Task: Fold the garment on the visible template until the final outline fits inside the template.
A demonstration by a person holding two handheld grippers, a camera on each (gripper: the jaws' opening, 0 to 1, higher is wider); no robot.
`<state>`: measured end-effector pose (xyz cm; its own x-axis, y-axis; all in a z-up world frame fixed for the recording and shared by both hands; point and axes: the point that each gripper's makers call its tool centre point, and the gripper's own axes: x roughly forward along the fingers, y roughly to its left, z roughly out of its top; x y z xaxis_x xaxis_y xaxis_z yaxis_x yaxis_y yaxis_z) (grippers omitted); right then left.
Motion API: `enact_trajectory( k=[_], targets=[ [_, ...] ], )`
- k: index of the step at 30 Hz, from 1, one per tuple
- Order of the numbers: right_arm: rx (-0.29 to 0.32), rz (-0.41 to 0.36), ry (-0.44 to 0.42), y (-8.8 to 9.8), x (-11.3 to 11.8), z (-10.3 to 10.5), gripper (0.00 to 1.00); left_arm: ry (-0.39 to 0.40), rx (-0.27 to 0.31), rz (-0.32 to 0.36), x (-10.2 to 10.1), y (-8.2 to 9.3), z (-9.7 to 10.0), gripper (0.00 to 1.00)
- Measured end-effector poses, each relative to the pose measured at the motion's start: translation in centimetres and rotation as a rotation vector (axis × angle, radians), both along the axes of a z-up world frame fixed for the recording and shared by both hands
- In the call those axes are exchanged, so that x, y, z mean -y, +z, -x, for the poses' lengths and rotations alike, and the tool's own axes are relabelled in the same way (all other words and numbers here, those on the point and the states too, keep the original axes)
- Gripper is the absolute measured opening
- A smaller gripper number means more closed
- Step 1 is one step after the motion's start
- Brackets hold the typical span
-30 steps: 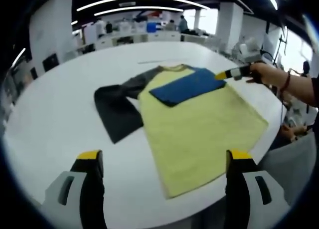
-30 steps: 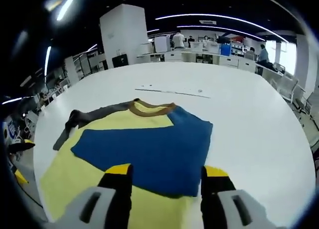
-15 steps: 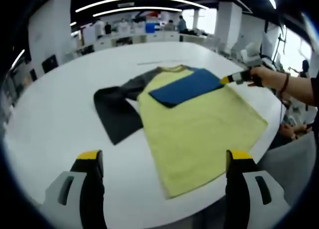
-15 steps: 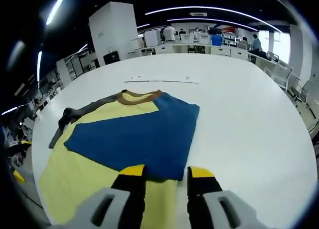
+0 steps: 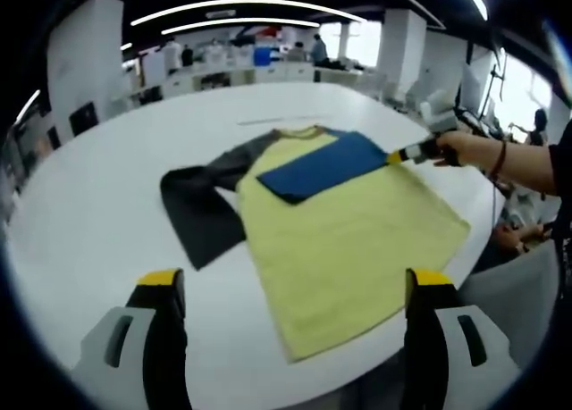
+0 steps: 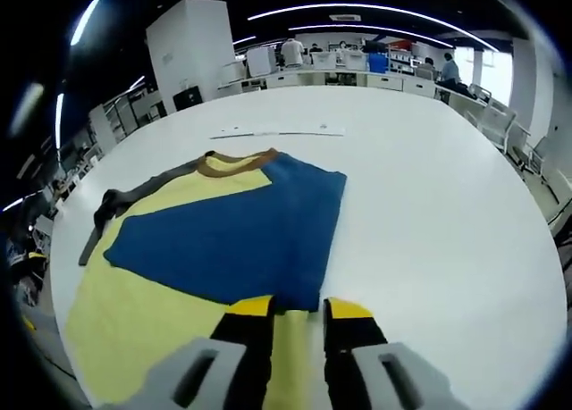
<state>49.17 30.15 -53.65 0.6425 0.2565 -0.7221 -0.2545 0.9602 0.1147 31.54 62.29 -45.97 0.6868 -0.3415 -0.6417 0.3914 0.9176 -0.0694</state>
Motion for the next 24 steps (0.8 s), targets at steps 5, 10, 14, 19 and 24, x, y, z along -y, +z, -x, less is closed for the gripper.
enact_trajectory(
  k=[5,10,14,19,24],
  targets=[
    [0.005,0.025,0.002,-0.2,-0.2,0.1,0.1,-0.009,0.005,0.012,0.3,0.2,0.0,0.99],
    [0.008,0.035,0.014,-0.1,-0.1,0.0,0.05,-0.011,0.003,0.011,0.4,0.2,0.0,0.99],
    [0.008,0.047,0.024,0.0,-0.1,0.1,0.04,-0.015,0.007,0.02,0.5,0.4,0.0,0.99],
    [-0.001,0.056,0.036,0.0,0.0,0.1,0.03,-0.022,0.009,0.023,0.7,0.4,-0.1,0.99],
    [-0.013,0.052,0.042,0.0,0.4,0.2,0.03,-0.027,0.012,0.03,1.0,0.5,-0.1,0.99]
  ],
)
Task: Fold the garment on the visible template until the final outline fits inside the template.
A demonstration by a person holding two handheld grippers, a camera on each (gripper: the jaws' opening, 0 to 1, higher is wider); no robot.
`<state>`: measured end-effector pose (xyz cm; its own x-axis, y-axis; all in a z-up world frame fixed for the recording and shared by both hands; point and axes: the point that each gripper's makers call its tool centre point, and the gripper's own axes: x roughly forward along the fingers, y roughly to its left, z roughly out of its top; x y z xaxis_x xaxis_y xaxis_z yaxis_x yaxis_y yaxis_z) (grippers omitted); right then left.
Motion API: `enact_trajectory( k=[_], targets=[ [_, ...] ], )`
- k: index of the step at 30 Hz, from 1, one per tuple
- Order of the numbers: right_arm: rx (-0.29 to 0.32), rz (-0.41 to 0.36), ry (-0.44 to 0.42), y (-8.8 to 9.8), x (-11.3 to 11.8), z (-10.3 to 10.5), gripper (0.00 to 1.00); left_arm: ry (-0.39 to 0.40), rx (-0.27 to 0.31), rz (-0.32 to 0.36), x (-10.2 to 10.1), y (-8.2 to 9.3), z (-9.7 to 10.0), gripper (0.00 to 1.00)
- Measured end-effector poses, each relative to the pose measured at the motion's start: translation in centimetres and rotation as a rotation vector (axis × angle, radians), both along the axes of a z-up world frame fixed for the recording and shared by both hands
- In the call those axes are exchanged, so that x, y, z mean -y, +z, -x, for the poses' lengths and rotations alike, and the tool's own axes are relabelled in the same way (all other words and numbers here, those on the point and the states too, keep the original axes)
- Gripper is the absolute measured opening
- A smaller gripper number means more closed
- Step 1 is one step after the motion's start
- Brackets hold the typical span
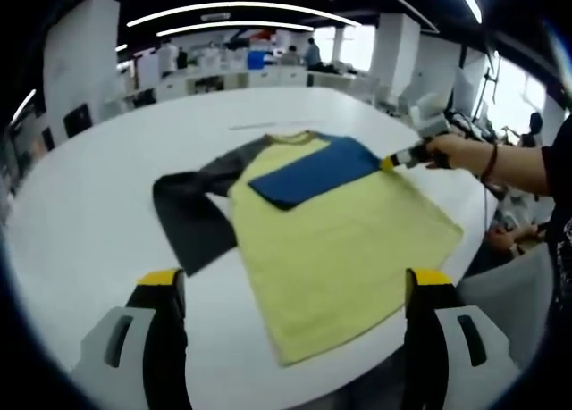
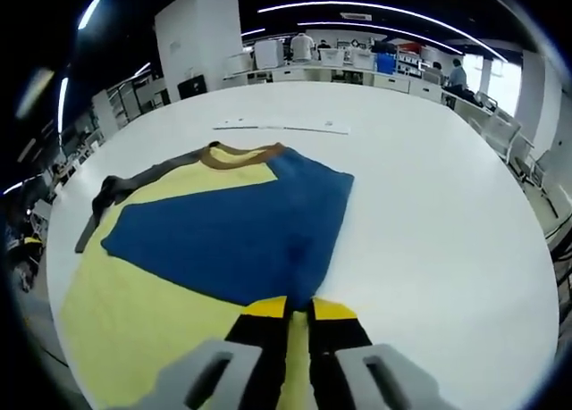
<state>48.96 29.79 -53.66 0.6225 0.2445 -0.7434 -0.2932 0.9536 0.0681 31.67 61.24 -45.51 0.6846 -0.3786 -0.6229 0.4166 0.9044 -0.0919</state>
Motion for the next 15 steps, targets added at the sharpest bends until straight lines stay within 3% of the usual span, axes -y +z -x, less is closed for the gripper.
enact_trajectory(
  k=[15],
  targets=[
    [-0.01,0.041,-0.003,-0.1,2.6,0.0,0.03,-0.022,-0.006,0.004,0.7,-0.2,-0.3,0.98]
  ],
)
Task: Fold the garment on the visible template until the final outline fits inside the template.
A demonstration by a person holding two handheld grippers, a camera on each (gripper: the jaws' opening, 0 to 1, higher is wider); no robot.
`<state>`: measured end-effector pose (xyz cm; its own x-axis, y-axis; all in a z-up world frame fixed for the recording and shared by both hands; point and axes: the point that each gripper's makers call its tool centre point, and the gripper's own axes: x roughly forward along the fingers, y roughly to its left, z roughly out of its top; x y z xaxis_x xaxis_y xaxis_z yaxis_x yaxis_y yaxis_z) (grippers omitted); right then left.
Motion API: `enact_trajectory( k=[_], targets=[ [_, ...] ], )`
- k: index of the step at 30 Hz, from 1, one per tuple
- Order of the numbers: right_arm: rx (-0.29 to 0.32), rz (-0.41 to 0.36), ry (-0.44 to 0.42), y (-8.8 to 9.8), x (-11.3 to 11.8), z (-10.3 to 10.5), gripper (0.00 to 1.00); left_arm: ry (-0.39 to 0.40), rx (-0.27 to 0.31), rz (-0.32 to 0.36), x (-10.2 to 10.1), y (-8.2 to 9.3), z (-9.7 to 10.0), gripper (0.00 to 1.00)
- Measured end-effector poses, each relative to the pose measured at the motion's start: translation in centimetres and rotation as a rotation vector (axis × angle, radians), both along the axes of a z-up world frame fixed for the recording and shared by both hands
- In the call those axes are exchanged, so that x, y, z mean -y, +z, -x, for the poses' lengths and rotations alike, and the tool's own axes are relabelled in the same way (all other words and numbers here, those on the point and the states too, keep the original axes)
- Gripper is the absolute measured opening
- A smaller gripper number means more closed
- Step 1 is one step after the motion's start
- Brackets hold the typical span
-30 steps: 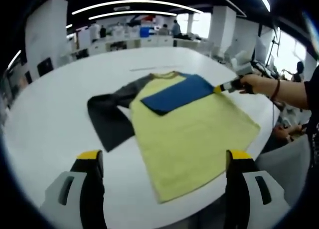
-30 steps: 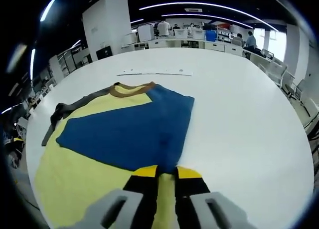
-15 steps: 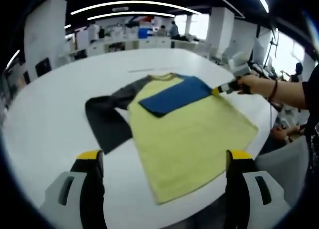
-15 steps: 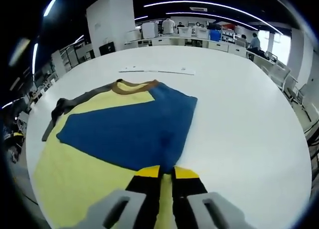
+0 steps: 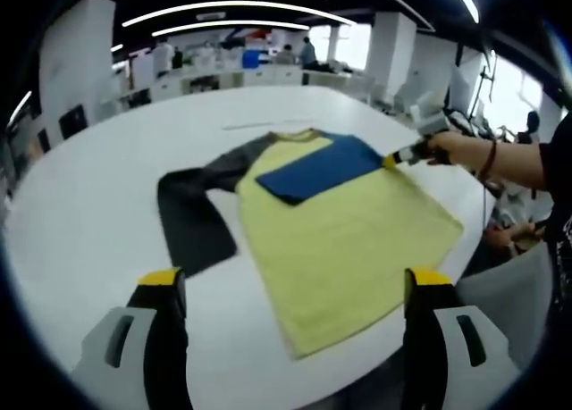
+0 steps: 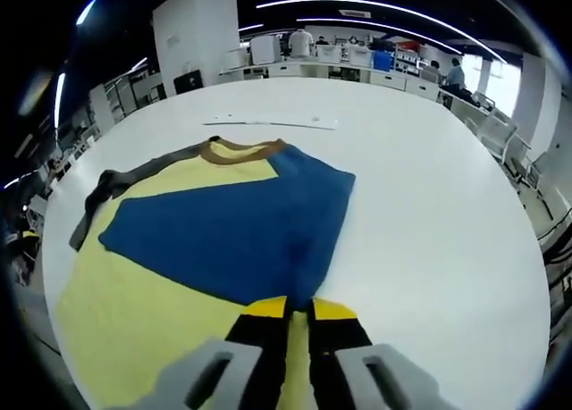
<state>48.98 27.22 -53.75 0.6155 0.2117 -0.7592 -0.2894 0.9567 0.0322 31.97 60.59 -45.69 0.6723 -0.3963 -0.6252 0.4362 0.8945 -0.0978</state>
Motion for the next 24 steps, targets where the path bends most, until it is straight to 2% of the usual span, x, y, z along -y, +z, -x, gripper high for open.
enact_trajectory(
  k=[20,24],
  targets=[
    [-0.022,-0.024,0.017,-0.1,2.5,-0.5,0.04,-0.004,-0.013,-0.009,-0.2,-0.4,-0.1,0.96],
    [-0.024,-0.009,0.023,-0.1,2.8,-0.5,0.04,-0.006,-0.013,-0.01,-0.2,-0.3,-0.2,0.96]
  ],
)
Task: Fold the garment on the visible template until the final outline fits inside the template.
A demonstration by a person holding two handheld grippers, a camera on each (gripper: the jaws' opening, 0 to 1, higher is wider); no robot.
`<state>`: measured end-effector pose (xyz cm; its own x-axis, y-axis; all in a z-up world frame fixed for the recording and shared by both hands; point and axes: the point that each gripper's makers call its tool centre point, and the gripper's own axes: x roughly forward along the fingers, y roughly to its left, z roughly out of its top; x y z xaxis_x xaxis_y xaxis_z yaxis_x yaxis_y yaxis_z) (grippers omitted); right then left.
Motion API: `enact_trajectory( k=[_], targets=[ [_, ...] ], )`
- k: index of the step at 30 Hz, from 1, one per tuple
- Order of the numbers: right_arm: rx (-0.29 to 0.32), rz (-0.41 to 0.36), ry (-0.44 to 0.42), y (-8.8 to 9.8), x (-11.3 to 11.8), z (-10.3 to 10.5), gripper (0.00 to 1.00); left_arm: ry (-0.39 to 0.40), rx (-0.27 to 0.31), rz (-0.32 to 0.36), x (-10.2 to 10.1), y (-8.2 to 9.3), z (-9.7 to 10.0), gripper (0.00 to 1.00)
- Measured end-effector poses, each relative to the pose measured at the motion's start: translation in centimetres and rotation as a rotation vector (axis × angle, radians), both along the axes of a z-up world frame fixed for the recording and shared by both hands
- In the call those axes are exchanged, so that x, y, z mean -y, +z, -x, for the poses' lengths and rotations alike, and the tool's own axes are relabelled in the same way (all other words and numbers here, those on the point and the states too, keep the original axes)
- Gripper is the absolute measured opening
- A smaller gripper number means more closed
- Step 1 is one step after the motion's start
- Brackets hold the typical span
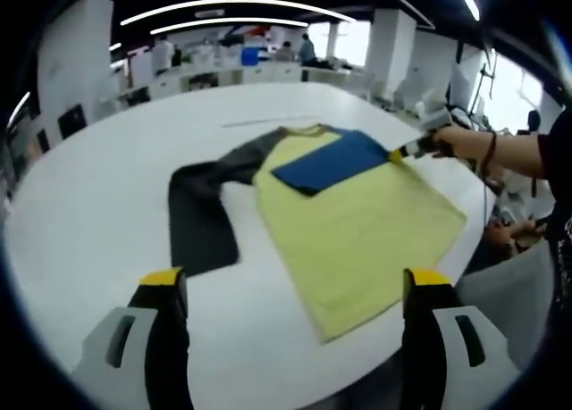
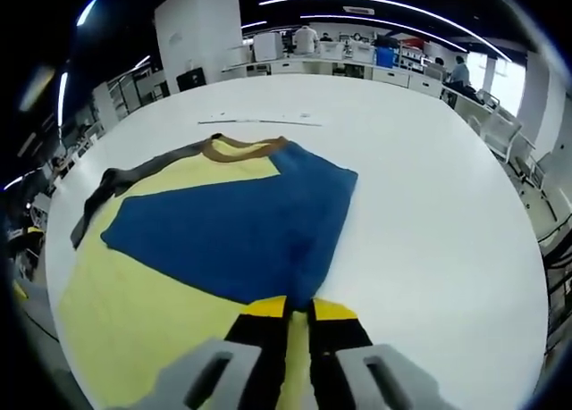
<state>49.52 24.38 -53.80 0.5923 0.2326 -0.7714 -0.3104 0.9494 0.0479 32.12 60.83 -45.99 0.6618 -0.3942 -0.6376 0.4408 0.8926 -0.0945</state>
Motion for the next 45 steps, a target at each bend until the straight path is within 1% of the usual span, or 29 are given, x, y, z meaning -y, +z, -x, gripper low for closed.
enact_trajectory(
  k=[7,16,29,32,35,37,40,41,42,43,45],
  targets=[
    [-0.004,-0.016,-0.014,0.0,0.7,-0.2,0.04,0.006,-0.006,0.001,0.0,-0.2,0.1,0.96],
    [0.002,0.008,-0.001,0.0,1.5,-0.3,0.04,0.012,-0.009,-0.004,-0.3,-0.3,0.2,0.95],
    [-0.011,0.017,-0.021,0.0,2.8,-0.7,0.04,0.021,-0.014,-0.015,-0.6,-0.4,0.3,0.95],
    [-0.016,0.021,-0.021,0.0,3.0,-0.7,0.04,0.033,-0.016,-0.012,-0.8,-0.4,0.3,0.94],
    [-0.01,0.007,-0.028,0.1,3.0,-0.7,0.05,0.043,-0.019,-0.006,-0.9,-0.4,0.3,0.93],
    [0.004,-0.017,-0.044,0.2,3.0,-0.7,0.1,0.044,-0.02,-0.006,-1.0,-0.5,0.3,0.93],
    [0.018,-0.031,-0.052,0.5,2.9,-0.7,0.29,0.048,-0.025,-0.008,-1.1,-0.6,0.4,0.93],
    [0.025,-0.036,-0.049,0.7,2.6,-0.7,0.37,0.049,-0.026,-0.007,-1.1,-0.7,0.4,0.93],
    [0.03,-0.038,-0.047,0.9,2.4,-0.7,0.42,0.049,-0.025,-0.006,-1.0,-0.7,0.3,0.93],
    [0.04,-0.04,-0.04,1.2,2.3,-0.8,0.45,0.05,-0.027,-0.006,-1.0,-0.7,0.3,0.93],
    [0.085,-0.046,0.0,1.9,1.6,-1.3,0.47,0.053,-0.031,-0.006,-1.1,-0.7,0.3,0.92]
  ],
)
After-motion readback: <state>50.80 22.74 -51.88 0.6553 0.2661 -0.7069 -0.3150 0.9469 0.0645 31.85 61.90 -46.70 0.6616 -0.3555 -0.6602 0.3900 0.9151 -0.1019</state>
